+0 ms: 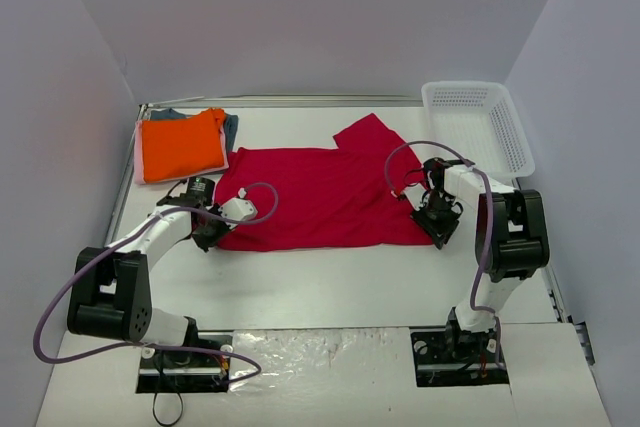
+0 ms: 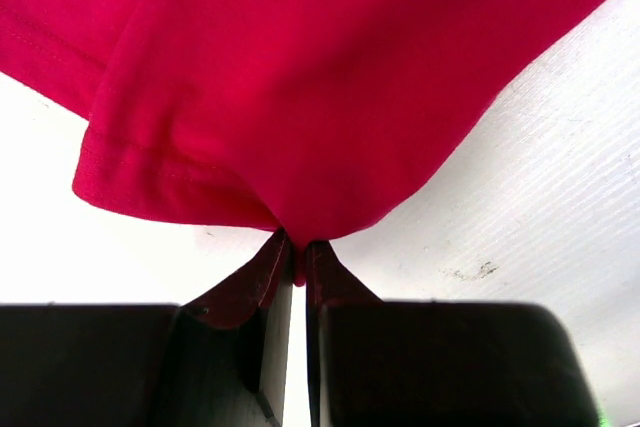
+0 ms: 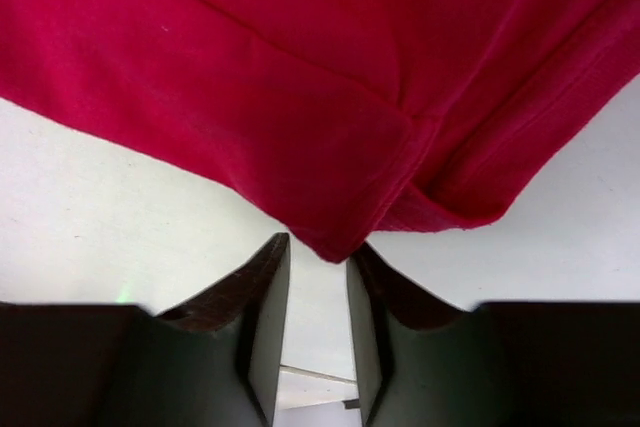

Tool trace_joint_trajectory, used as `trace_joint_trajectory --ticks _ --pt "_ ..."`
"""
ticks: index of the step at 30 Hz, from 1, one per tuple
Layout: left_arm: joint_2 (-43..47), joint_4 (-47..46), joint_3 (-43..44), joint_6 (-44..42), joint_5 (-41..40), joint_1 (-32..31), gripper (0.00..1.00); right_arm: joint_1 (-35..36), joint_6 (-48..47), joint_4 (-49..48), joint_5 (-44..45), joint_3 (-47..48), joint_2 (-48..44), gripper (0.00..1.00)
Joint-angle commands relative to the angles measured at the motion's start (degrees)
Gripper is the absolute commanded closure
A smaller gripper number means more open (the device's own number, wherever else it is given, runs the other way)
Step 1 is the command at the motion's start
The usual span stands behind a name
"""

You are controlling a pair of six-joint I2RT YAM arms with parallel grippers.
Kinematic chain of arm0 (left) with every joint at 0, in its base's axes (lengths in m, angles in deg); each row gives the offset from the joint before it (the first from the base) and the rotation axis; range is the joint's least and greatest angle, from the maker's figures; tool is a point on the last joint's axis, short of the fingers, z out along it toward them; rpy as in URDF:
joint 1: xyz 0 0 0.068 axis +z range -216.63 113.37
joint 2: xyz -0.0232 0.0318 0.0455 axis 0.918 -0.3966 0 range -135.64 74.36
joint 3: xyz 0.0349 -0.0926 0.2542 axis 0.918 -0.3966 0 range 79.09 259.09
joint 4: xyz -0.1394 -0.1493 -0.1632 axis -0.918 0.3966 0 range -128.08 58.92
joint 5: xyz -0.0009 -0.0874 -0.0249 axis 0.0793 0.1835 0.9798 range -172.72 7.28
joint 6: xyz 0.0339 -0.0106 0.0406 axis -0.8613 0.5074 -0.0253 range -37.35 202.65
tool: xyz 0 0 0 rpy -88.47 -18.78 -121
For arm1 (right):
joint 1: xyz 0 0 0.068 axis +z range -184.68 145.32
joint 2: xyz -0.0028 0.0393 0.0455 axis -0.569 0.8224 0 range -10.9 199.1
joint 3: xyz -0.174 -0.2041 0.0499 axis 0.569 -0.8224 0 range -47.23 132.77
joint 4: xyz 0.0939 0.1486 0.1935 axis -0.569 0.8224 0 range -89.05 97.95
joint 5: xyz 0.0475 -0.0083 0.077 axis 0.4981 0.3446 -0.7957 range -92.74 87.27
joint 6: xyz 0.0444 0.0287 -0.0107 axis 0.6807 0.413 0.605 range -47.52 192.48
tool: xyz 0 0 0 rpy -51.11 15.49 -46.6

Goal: Fold and stack the t-shirts
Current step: Fold the flattened tshirt in 1/3 of the way

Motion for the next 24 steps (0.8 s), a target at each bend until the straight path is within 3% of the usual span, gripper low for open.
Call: trace_joint_trajectory --ticks 1,7,24 --pt "2.2 0.9 0.9 0.5 1.0 0.4 0.98 -0.5 -0.1 1.6 -0.1 1.6 0.7 0.8" --pt "2.9 1.2 0.3 0.0 0.6 0.7 0.98 -1.0 -0.1 1.7 1.1 1.2 -1.5 1.0" --pt "10.2 8.8 3.3 -4.1 -0.8 4.4 0.98 -3.9 -3.3 6.7 2.7 0.1 -11.7 1.0"
